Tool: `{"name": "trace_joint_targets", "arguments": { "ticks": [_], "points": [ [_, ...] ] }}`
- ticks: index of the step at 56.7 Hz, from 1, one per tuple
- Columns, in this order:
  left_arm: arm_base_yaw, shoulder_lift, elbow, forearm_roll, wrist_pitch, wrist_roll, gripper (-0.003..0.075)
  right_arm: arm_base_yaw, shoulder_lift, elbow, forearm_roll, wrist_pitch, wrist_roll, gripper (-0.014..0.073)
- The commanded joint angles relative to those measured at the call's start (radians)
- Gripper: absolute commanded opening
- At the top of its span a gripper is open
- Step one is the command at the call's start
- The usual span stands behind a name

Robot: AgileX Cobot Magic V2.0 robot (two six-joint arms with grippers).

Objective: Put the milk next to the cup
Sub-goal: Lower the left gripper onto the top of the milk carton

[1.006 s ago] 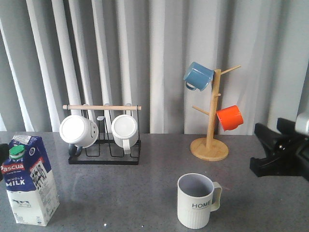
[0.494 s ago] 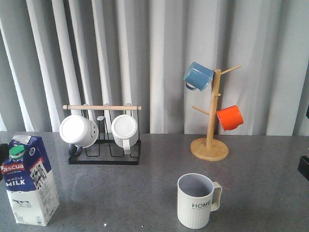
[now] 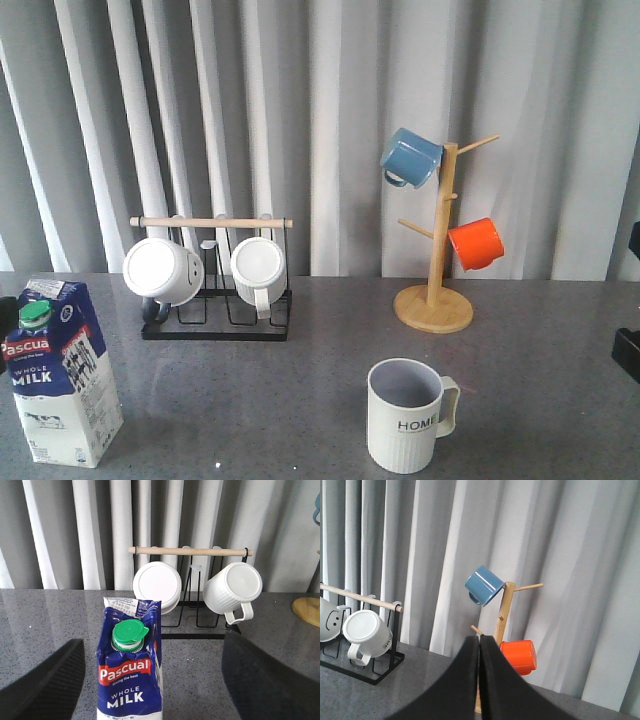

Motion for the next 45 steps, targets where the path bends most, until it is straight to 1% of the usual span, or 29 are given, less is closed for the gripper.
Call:
{"name": "trace_joint_targets", "arguments": {
  "ticks": [1, 9, 14, 25, 33, 38, 45],
  "points": [
    [-0.004, -0.011, -0.037, -0.007, -0.124, -0.009, 0.0533, -0.008, -0.008, -0.030, -0.001, -0.071, -0.012, -0.0008],
    [-0.004, -0.011, -0.037, -0.007, -0.202, -0.009, 0.0533, -0.008, -0.008, -0.030, -0.001, -0.070, -0.012, -0.0008],
    [-0.004, -0.011, -0.037, -0.007, -0.278, -0.021, 0.0533, -0.008, -0.008, -0.030, -0.001, -0.070, -0.012, -0.0008],
    [-0.004, 0.005, -0.037, -0.007, -0.351, -0.023, 0.0533, -0.008, -0.008, -0.030, -0.001, -0.070, -0.012, -0.0008],
    [-0.004, 0.068, -0.045, -0.007, -0.424, -0.003, 0.0533, -0.008, -0.008, -0.030, -0.001, -0.070, -0.012, -0.0008],
    [-0.003, 0.132, -0.067, -0.007, -0.425, 0.034, 0.0533, -0.008, -0.008, -0.030, -0.001, -0.070, -0.012, -0.0008],
    [-0.003, 0.204, -0.114, -0.007, -0.398, 0.028, 0.0533, -0.008, -0.008, -0.030, -0.001, -0.070, -0.012, -0.0008]
  ]
}}
